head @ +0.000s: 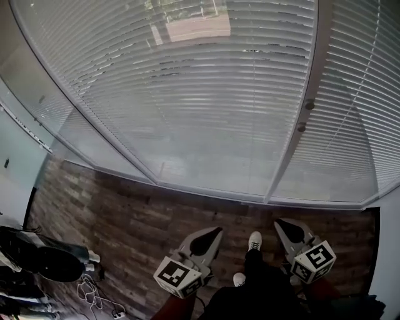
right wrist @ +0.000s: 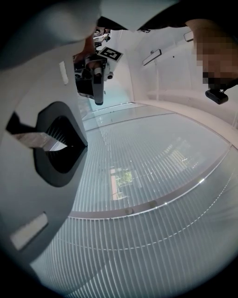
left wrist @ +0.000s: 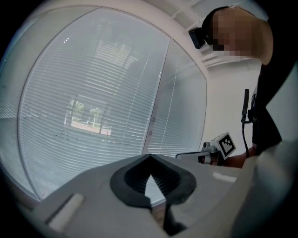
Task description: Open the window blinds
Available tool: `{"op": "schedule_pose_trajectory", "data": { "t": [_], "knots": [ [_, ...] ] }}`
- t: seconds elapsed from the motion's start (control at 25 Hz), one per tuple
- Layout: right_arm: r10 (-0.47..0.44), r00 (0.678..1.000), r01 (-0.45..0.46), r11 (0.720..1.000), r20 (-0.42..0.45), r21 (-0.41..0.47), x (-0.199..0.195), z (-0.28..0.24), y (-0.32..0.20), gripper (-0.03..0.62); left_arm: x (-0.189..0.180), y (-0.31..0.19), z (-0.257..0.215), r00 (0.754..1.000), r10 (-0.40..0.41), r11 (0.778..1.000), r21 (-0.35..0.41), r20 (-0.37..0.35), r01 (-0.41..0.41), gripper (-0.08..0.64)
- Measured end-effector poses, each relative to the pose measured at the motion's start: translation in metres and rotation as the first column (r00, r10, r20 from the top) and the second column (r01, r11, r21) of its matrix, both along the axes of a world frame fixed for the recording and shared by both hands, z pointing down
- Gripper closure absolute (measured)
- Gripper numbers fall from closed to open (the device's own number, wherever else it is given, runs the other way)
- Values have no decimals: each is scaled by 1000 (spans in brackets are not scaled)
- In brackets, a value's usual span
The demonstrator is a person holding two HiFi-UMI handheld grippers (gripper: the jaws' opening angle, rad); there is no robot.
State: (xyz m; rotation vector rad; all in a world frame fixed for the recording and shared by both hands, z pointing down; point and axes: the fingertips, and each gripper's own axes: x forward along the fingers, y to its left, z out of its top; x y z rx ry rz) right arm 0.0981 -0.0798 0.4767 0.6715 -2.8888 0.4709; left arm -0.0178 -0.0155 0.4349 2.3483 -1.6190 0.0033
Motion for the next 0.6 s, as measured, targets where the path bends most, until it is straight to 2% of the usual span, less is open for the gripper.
{"op": "schedule_pose_trajectory", "data": {
  "t": [0.24,0.4,0.48,0.52,0.6],
  "knots": [
    [55,998,-56,998,22,36,0,8,-42,566,2,-45,10,997,69,996,46,43,-71,560],
    [105,993,-110,991,61,81,20,32,-84,566,15,-85,43,991,106,993,49,86,-110,560],
    [132,988,-140,985,83,98,29,33,-99,566,17,-100,43,987,118,990,64,106,-125,560],
    [148,985,-158,982,91,104,31,26,-102,566,17,-104,34,987,129,988,70,100,-137,560],
    [181,979,-192,974,97,120,28,-7,-105,566,10,-107,-4,986,162,981,99,34,-165,560]
  ]
}}
